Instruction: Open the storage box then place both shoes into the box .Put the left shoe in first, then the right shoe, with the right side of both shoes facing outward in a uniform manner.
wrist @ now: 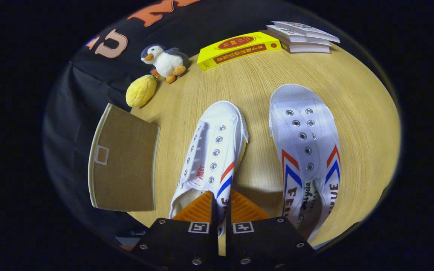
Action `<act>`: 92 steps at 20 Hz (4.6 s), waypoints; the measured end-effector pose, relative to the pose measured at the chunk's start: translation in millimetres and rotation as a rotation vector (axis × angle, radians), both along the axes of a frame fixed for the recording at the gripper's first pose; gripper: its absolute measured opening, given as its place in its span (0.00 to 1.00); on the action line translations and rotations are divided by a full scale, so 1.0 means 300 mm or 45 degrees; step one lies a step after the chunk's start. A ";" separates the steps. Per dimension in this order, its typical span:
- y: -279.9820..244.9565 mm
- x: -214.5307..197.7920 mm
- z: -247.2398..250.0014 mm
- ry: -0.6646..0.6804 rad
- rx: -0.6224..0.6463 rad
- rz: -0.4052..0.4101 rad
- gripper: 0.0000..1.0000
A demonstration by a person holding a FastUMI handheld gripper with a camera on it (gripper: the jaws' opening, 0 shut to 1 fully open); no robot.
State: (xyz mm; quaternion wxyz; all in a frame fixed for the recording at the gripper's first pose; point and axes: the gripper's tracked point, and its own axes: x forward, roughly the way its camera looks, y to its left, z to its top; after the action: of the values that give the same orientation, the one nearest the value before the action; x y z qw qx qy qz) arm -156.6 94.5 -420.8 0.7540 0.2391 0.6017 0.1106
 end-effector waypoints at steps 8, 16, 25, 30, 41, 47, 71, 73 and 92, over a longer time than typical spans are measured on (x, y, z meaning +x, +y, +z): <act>0.113 0.098 0.146 -0.146 0.126 -0.033 0.06; 0.183 0.147 0.190 -0.207 0.134 0.010 0.03; 0.225 0.236 0.393 -0.338 0.230 -0.028 0.03; 0.303 0.336 0.631 -0.484 0.333 -0.030 0.03; 0.748 0.294 0.694 -0.488 0.340 0.224 0.03; 0.920 0.240 0.638 -0.388 0.283 0.257 0.03; 0.300 0.291 0.574 -0.569 -0.008 0.058 0.80; 0.171 0.274 0.510 -0.541 -0.098 0.031 0.83; -0.457 -0.055 -0.026 -0.115 -0.392 -0.140 0.78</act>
State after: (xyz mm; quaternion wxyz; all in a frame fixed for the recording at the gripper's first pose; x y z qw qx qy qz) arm -173.0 -42.7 -428.5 0.8128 0.1480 0.5632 -0.0136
